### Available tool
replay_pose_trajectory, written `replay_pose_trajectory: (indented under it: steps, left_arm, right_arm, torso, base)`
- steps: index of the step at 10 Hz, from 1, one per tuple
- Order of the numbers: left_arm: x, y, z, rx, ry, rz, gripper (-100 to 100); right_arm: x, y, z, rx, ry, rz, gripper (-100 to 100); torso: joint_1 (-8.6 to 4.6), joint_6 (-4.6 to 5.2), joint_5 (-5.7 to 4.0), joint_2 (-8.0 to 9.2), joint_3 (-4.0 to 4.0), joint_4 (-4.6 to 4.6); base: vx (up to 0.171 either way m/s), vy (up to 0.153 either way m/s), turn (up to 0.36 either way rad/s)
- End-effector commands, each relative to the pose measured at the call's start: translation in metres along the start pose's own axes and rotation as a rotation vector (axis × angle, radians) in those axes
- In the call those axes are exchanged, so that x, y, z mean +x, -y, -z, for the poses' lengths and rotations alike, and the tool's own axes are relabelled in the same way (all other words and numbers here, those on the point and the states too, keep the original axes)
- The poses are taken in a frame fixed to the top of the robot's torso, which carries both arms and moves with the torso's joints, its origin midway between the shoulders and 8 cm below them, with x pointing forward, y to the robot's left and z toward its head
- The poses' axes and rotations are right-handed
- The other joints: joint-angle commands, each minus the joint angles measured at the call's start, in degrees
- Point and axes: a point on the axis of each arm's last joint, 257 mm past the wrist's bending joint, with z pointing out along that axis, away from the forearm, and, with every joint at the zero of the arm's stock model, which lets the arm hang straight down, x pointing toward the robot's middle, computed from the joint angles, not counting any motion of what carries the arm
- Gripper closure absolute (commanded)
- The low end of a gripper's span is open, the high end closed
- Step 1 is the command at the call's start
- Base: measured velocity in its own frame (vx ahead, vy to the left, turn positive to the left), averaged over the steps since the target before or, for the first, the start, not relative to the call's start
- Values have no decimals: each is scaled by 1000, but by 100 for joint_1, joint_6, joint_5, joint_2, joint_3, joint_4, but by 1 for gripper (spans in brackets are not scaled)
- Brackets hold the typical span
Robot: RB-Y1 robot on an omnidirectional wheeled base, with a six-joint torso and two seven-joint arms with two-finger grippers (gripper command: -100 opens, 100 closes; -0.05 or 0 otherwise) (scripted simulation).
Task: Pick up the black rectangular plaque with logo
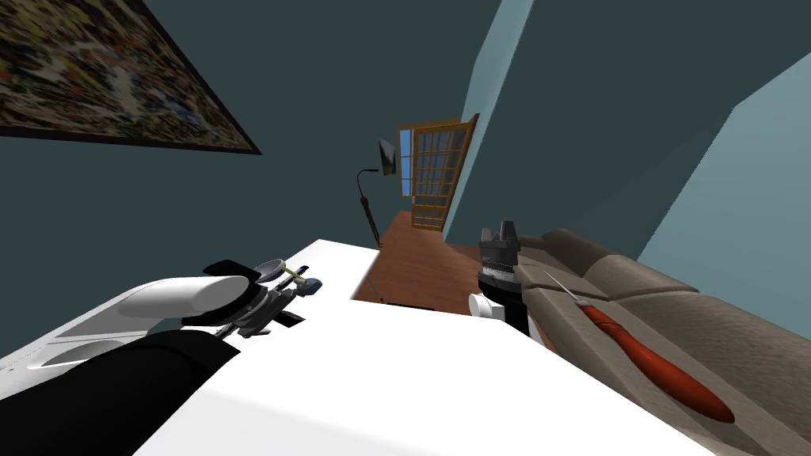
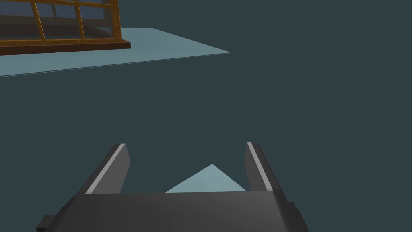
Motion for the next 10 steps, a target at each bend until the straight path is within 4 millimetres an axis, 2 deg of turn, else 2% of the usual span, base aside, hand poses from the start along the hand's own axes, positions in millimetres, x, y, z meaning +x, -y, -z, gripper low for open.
replay_pose_trajectory:
  steps: [1,3,7,9,10]
  left_arm:
    - [-7,4,-6,-4,0,54,-100]
    - [-14,9,-12,-10,2,106,-100]
    - [-27,18,-23,-24,6,208,-100]
    - [-29,18,-24,-25,6,216,-100]
    - [-29,18,-24,-26,6,220,100]
  right_arm:
    - [0,0,0,0,0,0,0]
    - [0,0,0,0,0,0,0]
    - [0,0,0,0,0,0,0]
    - [0,0,0,0,0,0,0]
    - [0,0,0,1,0,0,0]
  torso:
    - [0,0,0,0,0,0]
    - [-2,-8,0,40,26,12]
    - [-2,-9,-1,31,21,10]
    - [-11,-10,-3,30,21,10]
    - [-2,-16,-1,6,9,6]
  base:
    - [-220,22,-417]
    - [-198,16,-230]
    - [-169,-11,-262]
    - [-115,-27,-154]
    - [-12,-3,11]
